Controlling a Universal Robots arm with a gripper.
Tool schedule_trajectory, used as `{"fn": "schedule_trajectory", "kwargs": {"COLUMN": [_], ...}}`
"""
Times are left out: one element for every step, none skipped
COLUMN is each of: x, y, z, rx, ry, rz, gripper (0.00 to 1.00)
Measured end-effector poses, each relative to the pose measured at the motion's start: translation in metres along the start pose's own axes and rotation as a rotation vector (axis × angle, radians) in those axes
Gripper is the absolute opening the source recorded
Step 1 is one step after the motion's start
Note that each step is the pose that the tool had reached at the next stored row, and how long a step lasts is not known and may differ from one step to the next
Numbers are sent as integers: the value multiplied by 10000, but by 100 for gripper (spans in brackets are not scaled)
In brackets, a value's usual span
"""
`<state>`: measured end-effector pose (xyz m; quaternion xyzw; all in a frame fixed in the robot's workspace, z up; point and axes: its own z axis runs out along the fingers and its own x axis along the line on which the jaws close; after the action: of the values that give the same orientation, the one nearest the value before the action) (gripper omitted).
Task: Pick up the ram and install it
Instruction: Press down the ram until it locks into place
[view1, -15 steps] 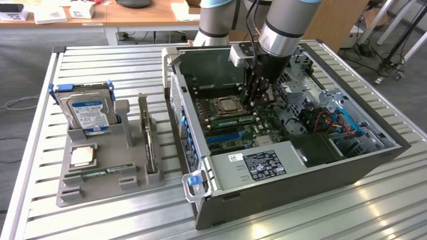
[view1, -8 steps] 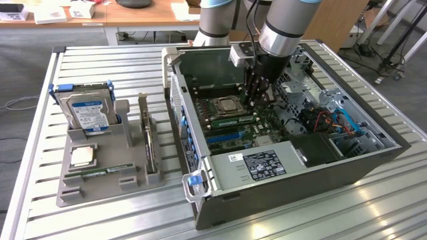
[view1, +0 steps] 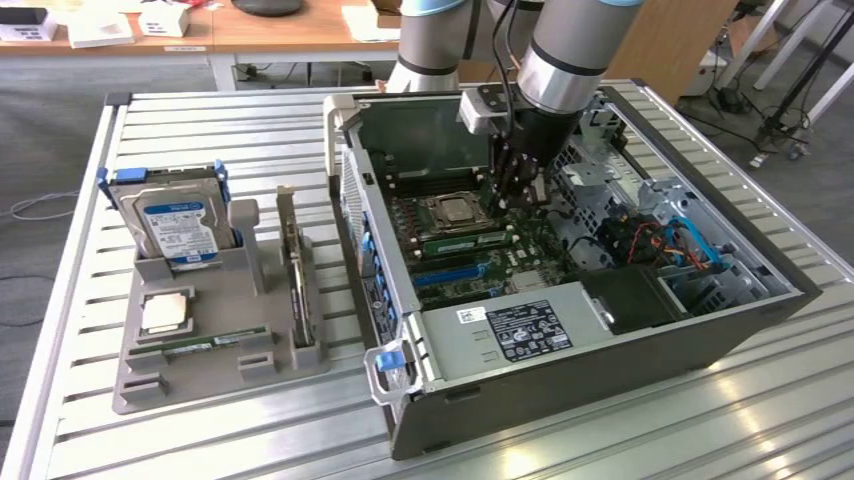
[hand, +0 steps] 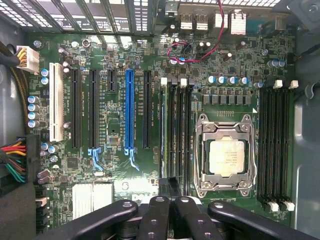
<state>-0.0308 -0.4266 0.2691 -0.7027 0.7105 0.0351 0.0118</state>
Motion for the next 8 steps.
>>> {"fn": "schedule_trajectory", "kwargs": {"x": [0,0,0,0,0,0,0,0], "y": [0,0,0,0,0,0,-1,-1], "z": [0,0,0,0,0,0,0,0], "rx": [0,0,0,0,0,-1,0,0], "ry": [0,0,1,0,0,3,17,34], "rz": [0,0,0,-1,0,0,-1,-1], "gripper": [11,11,11,11,11,11,11,11]}}
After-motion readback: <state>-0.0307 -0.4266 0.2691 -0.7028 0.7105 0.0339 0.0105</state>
